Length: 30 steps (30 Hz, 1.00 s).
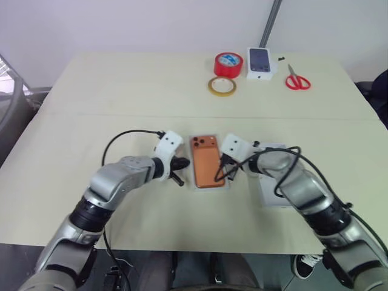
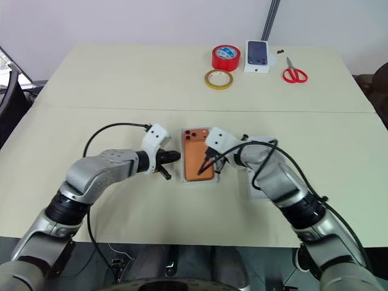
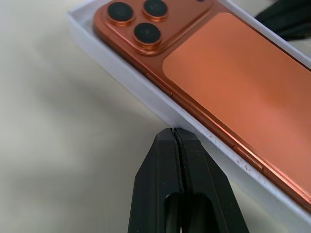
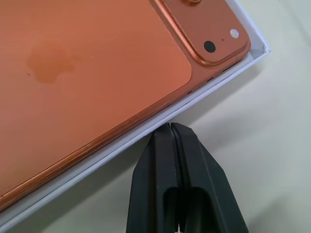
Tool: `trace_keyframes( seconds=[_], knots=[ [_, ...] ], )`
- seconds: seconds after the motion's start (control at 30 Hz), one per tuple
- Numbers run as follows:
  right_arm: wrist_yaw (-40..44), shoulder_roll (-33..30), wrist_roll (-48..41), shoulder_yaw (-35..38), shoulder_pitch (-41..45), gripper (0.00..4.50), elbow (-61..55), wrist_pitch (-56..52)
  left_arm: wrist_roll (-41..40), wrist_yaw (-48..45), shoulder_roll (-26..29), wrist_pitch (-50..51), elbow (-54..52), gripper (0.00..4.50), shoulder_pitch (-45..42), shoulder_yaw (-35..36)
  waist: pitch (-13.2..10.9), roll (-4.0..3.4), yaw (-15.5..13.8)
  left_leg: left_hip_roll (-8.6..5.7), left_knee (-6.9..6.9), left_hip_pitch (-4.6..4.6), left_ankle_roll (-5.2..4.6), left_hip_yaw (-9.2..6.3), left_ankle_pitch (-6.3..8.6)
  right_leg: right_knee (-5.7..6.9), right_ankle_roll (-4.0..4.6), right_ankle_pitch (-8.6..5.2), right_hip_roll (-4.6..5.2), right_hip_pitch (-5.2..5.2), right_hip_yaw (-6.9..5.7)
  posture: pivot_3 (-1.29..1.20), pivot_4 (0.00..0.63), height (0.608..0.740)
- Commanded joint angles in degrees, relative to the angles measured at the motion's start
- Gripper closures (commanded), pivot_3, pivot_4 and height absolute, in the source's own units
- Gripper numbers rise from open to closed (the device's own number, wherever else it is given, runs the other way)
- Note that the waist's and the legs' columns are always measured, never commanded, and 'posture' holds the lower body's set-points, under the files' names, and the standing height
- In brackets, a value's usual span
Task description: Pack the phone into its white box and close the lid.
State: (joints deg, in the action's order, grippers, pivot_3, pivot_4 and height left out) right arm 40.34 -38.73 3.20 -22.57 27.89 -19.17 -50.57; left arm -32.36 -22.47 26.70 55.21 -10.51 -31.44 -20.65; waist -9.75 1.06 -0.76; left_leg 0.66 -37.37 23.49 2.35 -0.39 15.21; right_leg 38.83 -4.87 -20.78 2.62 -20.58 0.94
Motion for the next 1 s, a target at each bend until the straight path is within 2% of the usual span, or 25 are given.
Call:
trace_keyframes(
  seconds=[0.03, 0.27, 0.57, 0.73, 0.87, 0.97, 1.0],
  knots=[
    [2.61, -2.25, -2.28, 2.12, -2.45, 4.5, -8.49, -1.25, -0.2, -5.59, -4.46, 0.7, -1.22, 4.45, -2.66, -4.31, 0.0, 0.0, 0.05, 0.0, -0.03, 0.0, -0.04, -0.02, 0.02, 0.0, 0.0, 0.0, -0.01, 0.03, -0.01, 0.0, 0.15, 0.74],
    [3.36, -9.68, -3.59, 9.63, -12.94, 4.5, -19.07, -7.64, 3.73, -10.87, -11.53, 1.02, 2.36, 4.45, -5.91, -9.79, 0.01, -0.01, 0.04, 0.01, -0.05, -0.01, -0.1, -0.04, 0.05, 0.01, 0.0, 0.0, -0.04, 0.06, -0.01, 0.0, 0.15, 0.74],
    [2.69, -13.59, -4.3, 16.01, -20.58, 4.5, -22.55, -9.92, 7.71, -14.55, -15.56, 0.75, 5.97, 4.45, -6.74, -9.56, 0.02, -0.03, -0.02, 0.01, -0.06, -0.05, -0.14, -0.04, 0.08, 0.01, -0.01, 0.0, -0.07, 0.1, 0.0, 0.0, 0.15, 0.74],
    [4.54, -16.0, -6.53, 22.62, -23.81, 4.5, -24.9, -9.32, 8.16, -14.19, -15.08, 1.47, 6.46, 4.45, -6.24, -5.28, 0.01, -0.04, 0.05, 0.01, -0.06, -0.05, -0.15, -0.04, 0.08, 0.01, -0.01, 0.0, -0.07, 0.11, 0.0, 0.0, 0.15, 0.74],
    [6.93, -17.58, -10.04, 29.41, -25.73, 4.5, -27.06, -11.14, 7.12, -14.73, -12.52, 2.58, 3.61, 4.45, -4.77, -1.73, 0.01, -0.04, 0.29, 0.05, -0.06, -0.06, -0.15, -0.04, 0.08, 0.02, -0.01, 0.0, -0.11, 0.1, 0.01, 0.0, 0.15, 0.74],
    [10.05, -17.53, -15.65, 35.73, -24.64, 4.5, -26.41, -16.86, 4.77, -15.85, -8.86, 3.7, -2.11, 4.45, -1.67, 2.12, 0.02, -0.05, 0.48, 0.07, -0.04, -0.08, -0.15, -0.04, 0.08, 0.04, -0.01, 0.0, -0.12, 0.11, 0.01, 0.0, 0.15, 0.74],
    [10.49, -17.29, -17.22, 36.94, -24.09, 3.97, -26.11, -18.74, 4.44, -16.55, -7.26, 3.07, -4.21, 4.5, -0.31, 2.97, 0.02, -0.05, 0.61, 0.08, -0.03, -0.08, -0.15, -0.04, 0.08, 0.04, -0.01, 0.0, -0.13, 0.11, 0.02, 0.0, 0.15, 0.74]
  ],
)
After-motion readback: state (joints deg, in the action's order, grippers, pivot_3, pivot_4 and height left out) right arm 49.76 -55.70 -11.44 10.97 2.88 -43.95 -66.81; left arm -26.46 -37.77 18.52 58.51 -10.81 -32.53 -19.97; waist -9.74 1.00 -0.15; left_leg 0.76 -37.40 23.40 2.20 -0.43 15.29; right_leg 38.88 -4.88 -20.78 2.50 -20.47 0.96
